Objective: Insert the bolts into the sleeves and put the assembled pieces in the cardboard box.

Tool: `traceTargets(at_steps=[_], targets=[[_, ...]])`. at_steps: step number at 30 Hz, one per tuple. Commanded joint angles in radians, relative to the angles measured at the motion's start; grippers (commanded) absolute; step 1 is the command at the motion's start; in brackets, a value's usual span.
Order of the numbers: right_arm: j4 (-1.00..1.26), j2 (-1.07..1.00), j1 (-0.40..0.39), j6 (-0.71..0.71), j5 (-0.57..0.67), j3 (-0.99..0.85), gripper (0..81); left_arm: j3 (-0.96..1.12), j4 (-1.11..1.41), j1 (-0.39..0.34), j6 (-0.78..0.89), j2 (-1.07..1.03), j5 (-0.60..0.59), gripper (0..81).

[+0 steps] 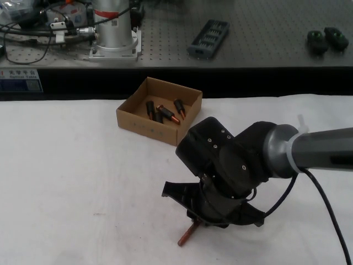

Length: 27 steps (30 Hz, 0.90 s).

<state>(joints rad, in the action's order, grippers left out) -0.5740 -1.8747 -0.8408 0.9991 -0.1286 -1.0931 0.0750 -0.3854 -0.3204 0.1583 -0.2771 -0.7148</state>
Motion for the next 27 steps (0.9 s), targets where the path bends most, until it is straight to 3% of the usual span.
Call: traceTargets(at_steps=[1,2,3,13,20,27], targets=[[-0.059,-0.018,0.016,-0.016,0.003,0.003,5.7,0.004,0.021,-0.002,-0.008,0.007,-0.009,0.7],[-0.051,-0.018,0.019,-0.037,0.004,0.001,0.8,0.004,0.021,-0.002,-0.008,0.007,-0.009,0.7],[-0.047,-0.018,0.021,-0.058,0.007,-0.002,6.0,0.004,0.021,-0.002,-0.008,0.007,-0.009,0.7],[-0.073,-0.018,0.025,-0.332,0.009,-0.137,6.4,0.004,0.021,-0.002,-0.008,0.007,-0.009,0.7],[-0.27,-0.018,0.049,-0.581,0.01,-0.218,6.4,0.004,0.021,-0.002,-0.008,0.007,-0.009,0.7],[-0.463,-0.018,0.082,-0.734,0.01,-0.227,6.4,0.004,0.021,-0.002,-0.008,0.007,-0.009,0.7]])
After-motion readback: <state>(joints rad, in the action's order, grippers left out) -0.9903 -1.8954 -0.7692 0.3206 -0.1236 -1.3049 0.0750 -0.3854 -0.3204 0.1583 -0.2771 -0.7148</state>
